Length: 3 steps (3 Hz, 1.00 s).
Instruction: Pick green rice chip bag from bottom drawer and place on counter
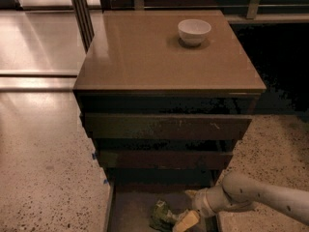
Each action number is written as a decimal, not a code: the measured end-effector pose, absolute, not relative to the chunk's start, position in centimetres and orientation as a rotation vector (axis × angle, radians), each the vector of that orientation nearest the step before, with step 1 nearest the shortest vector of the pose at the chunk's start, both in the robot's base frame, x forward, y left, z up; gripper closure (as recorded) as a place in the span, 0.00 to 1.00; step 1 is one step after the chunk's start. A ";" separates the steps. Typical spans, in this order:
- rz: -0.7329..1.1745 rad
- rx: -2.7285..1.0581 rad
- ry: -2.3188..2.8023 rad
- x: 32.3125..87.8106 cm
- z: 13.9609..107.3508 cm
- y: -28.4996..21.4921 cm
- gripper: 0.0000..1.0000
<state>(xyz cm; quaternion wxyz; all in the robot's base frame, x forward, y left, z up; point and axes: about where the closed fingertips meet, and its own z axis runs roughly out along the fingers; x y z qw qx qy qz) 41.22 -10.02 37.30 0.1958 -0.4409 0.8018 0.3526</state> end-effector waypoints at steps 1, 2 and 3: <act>1.021 -1.207 2.255 41.1 35.6 -9.6 0.00; 1.009 -1.157 2.302 41.6 34.9 -10.3 0.00; 1.027 -1.106 2.356 41.5 32.0 -11.3 0.00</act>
Offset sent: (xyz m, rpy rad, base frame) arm 0.0078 -0.0186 -0.0643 -0.0147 0.1394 -0.1614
